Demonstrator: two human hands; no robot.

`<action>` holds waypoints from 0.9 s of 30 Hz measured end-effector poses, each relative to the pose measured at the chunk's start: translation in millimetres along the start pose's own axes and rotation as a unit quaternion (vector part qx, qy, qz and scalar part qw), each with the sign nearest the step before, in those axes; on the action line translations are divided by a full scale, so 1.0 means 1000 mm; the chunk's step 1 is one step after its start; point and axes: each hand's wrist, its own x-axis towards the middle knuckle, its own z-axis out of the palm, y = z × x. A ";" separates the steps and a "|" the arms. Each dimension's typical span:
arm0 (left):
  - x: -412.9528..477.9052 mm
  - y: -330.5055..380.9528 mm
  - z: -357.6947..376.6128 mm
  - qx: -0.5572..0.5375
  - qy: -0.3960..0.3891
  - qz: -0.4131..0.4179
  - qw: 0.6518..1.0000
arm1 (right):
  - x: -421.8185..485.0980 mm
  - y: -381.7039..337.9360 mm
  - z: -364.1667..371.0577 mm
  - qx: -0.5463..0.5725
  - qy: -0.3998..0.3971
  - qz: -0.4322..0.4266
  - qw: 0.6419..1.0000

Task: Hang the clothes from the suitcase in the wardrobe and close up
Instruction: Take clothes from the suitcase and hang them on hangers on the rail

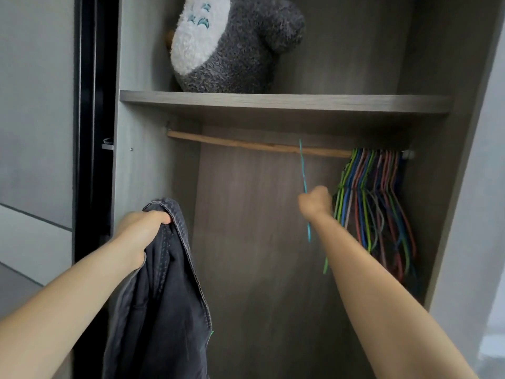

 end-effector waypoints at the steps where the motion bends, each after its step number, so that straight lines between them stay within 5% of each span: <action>1: 0.004 -0.006 -0.006 0.028 0.013 0.014 0.999 | -0.014 0.012 0.014 0.035 0.003 -0.007 0.999; 10: -0.012 -0.021 -0.046 0.214 0.058 0.137 0.966 | -0.108 0.044 0.082 0.332 -0.071 0.056 0.939; 12: -0.017 -0.022 -0.054 0.257 0.072 0.161 0.950 | -0.121 0.041 0.079 0.349 -0.142 0.030 0.926; 16: -0.030 -0.029 -0.077 0.347 0.098 0.169 0.917 | -0.151 0.043 0.064 0.406 -0.399 0.019 0.822; 22: -0.035 -0.041 -0.116 0.337 0.124 0.107 0.927 | -0.177 0.072 0.061 0.409 -0.609 0.084 0.674; 27: -0.048 -0.036 -0.128 0.365 0.116 0.102 0.918 | -0.215 0.060 0.084 0.253 -0.626 0.005 0.737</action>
